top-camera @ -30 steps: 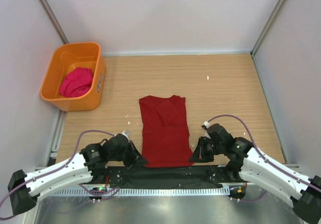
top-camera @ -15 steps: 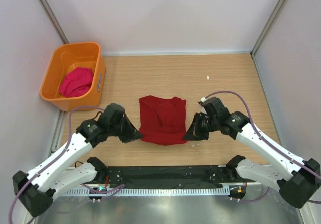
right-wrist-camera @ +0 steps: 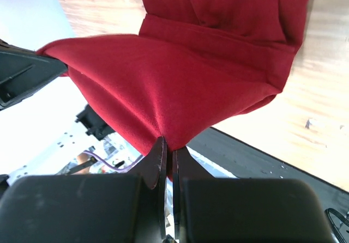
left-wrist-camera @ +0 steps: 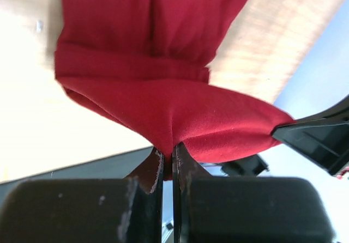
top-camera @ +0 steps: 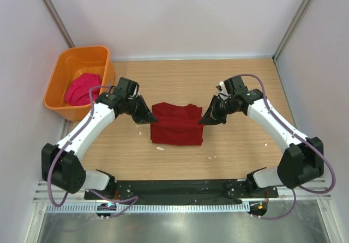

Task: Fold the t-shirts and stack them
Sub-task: Fold the tshirt

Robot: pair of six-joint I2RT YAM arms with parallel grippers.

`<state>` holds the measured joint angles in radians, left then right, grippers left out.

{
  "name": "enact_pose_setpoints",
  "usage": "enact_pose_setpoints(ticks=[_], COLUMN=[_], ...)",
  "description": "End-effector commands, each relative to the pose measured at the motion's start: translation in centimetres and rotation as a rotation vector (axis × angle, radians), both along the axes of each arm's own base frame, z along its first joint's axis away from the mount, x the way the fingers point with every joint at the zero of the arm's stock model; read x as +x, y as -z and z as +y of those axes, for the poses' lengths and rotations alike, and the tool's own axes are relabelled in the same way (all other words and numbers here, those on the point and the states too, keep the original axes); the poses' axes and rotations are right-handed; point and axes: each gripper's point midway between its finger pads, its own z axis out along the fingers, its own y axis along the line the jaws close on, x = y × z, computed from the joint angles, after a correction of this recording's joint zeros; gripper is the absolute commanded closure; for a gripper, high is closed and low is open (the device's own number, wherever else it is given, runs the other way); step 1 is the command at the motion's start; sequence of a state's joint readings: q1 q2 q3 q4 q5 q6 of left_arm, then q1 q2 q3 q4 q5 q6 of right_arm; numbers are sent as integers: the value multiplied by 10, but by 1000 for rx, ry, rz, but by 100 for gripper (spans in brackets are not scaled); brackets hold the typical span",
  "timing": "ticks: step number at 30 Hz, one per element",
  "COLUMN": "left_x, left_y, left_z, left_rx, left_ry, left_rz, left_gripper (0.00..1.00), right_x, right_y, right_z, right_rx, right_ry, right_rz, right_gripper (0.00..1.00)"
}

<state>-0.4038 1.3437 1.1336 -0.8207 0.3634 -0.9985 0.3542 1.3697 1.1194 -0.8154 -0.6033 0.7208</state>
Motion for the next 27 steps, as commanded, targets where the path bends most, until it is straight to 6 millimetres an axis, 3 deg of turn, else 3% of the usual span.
enact_pose_setpoints(ticks=[1,6,7,13,19,20,26,27], left_x=[20,54,62,97,133,139,184,195], left_y=[-15,-19,-12,-4,6,14,12,24], left_z=[0,-1,-2,-14,-11,-8,-2,-3], left_rx=[-31,-55,-53,-67,-45,-43,-77,-81], left_ry=[49,34,29,52,34,25,-18,-11], left_rz=[-46,-62,-49,-36,-57,-39,-81,-81], left_gripper=[100,100,100,100,100,100,100,98], right_x=[14,49,54,88,122,130,183,198], right_y=[-14,-21,-20,-6,11,8,31,32], right_z=[4,5,5,-2,-4,-5,-9,-9], right_rx=[52,66,68,53,53,55,43,53], right_ry=[-33,1,5,46,67,70,122,140], right_rz=[-6,-16,-16,29,48,37,23,-16], right_gripper=[99,99,99,99,99,99,99,99])
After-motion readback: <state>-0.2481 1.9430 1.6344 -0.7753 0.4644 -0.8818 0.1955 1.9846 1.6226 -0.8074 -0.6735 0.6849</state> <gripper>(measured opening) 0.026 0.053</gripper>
